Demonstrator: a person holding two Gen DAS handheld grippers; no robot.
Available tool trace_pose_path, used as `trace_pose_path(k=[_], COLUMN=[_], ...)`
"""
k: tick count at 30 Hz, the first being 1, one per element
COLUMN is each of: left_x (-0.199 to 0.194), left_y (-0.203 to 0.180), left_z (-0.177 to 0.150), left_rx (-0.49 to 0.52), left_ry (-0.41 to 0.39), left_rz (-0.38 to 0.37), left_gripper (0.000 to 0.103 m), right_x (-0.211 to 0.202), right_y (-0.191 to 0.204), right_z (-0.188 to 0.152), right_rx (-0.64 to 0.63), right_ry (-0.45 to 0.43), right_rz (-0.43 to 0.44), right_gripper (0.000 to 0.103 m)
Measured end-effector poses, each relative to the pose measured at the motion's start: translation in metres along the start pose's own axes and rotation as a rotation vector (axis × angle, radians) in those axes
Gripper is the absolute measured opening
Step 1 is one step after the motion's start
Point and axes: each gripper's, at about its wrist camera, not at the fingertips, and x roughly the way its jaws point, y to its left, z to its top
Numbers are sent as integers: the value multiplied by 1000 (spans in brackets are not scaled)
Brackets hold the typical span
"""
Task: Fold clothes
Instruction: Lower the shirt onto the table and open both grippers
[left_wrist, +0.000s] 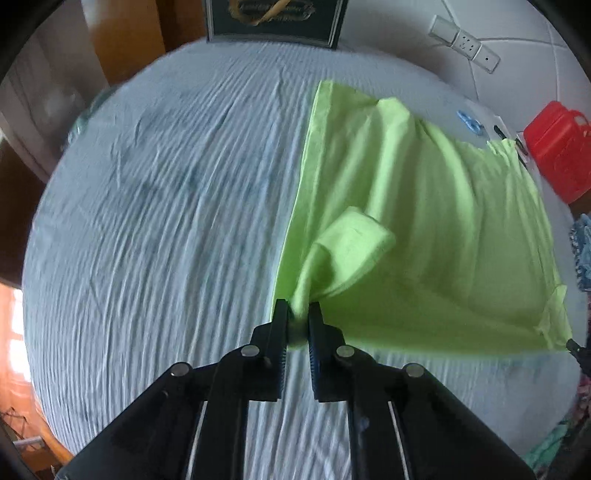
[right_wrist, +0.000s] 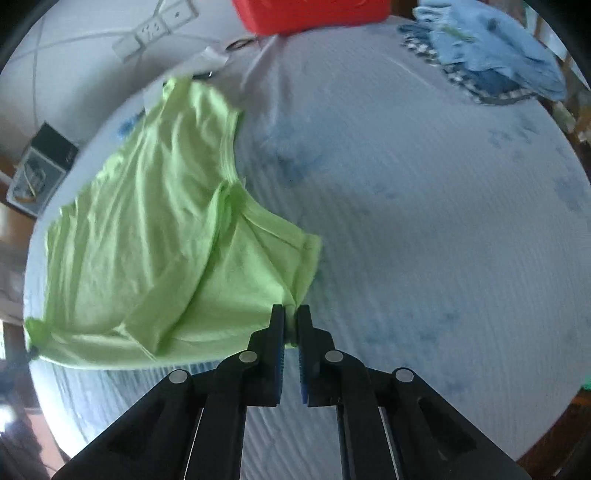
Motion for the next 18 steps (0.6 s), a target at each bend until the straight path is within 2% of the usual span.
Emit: trace_pose_path(k=[2,5,7,10,13,16,18], left_x=[8,22,18,2,-14,-19,-12], left_y=[9,24,34,43,37,14,-4], left_z=[-9,-17,-19,-15,-4,6,7], left_rx=[-6,-20,-32,-49,-49,-3,40], left_ry=[47,123,132,94,36,0,3], left_rz=[-6,40,69,99,49,-22,-38], left_gripper=[10,10,10,10,10,10,12], right_x=[-2,1,-6,-21,-28,-23,-13], right_y=[-12,-30,-40,-43,-16,21,43], right_z=[-2,-6,-10,-15,-15,-7,-5], right_rx=[10,23,55,59,-17,-81,-107], right_ry=[10,35,25,4,3,18,42], right_rz=[-46,-130,-100,-31,70,134,152], right_gripper=[6,7,7,7,9,23,24])
